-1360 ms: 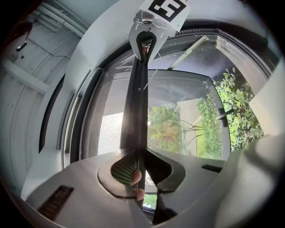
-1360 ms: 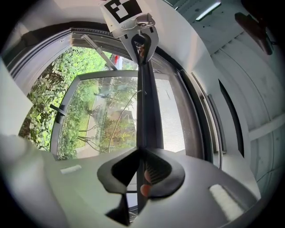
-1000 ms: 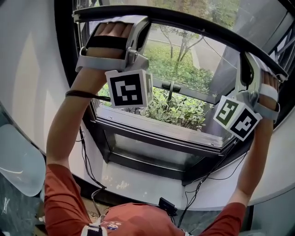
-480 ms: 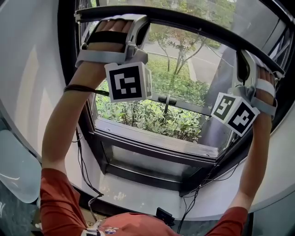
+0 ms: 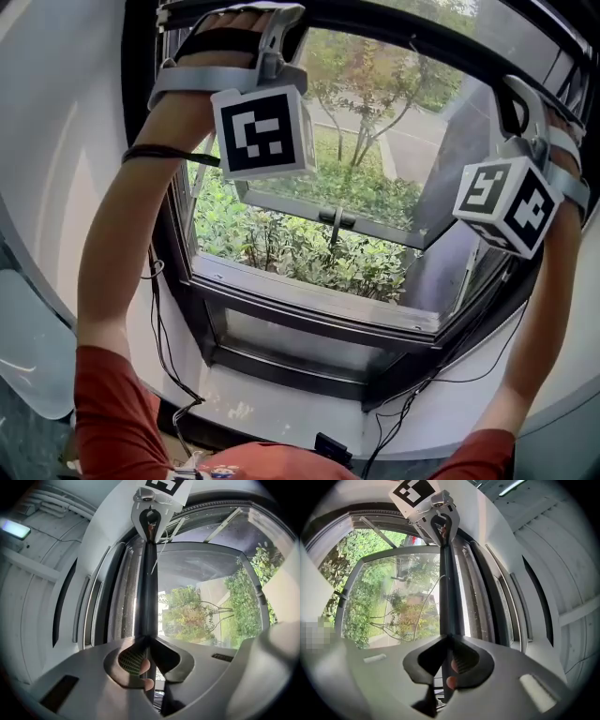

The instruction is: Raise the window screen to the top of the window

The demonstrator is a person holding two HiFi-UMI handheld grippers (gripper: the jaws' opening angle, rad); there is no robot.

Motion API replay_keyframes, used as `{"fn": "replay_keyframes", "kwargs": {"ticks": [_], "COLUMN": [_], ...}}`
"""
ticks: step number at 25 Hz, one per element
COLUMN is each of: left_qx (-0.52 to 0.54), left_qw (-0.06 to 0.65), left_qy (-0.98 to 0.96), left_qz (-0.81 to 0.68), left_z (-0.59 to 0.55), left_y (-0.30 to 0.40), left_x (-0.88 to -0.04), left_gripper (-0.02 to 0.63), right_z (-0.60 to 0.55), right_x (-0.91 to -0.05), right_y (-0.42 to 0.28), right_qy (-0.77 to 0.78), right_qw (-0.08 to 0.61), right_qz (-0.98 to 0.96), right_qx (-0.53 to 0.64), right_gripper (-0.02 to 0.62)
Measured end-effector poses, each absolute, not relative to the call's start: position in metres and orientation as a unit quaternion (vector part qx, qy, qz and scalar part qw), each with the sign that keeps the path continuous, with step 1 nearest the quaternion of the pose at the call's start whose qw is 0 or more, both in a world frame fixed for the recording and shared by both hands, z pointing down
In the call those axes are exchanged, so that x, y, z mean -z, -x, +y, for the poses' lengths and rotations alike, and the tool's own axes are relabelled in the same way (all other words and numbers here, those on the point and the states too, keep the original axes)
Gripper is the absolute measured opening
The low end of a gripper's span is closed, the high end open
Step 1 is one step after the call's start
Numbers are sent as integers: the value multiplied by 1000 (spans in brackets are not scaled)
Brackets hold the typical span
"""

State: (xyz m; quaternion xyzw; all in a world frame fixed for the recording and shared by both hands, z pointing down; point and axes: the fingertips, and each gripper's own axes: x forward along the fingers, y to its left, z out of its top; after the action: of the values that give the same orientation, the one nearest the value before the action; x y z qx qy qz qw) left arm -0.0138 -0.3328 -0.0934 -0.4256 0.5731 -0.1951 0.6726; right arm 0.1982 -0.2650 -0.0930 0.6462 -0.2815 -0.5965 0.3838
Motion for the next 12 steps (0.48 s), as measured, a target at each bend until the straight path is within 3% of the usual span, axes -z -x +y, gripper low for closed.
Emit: {"fn": "replay_keyframes", "kwargs": {"ticks": [12], "left_qx": [184], "left_qw": [681], "left_qy": [407], "left_qz": [581], "left_z": [-336], "left_y": [10], "left_x": [159], "left_gripper": [37], "right_z": [-268], "right_x": [162], "right_y": [-198], "right_qy": [-659], "right_qw": [369], "right_qz": [-234], "right_qx": [612], "right_gripper": [40]}}
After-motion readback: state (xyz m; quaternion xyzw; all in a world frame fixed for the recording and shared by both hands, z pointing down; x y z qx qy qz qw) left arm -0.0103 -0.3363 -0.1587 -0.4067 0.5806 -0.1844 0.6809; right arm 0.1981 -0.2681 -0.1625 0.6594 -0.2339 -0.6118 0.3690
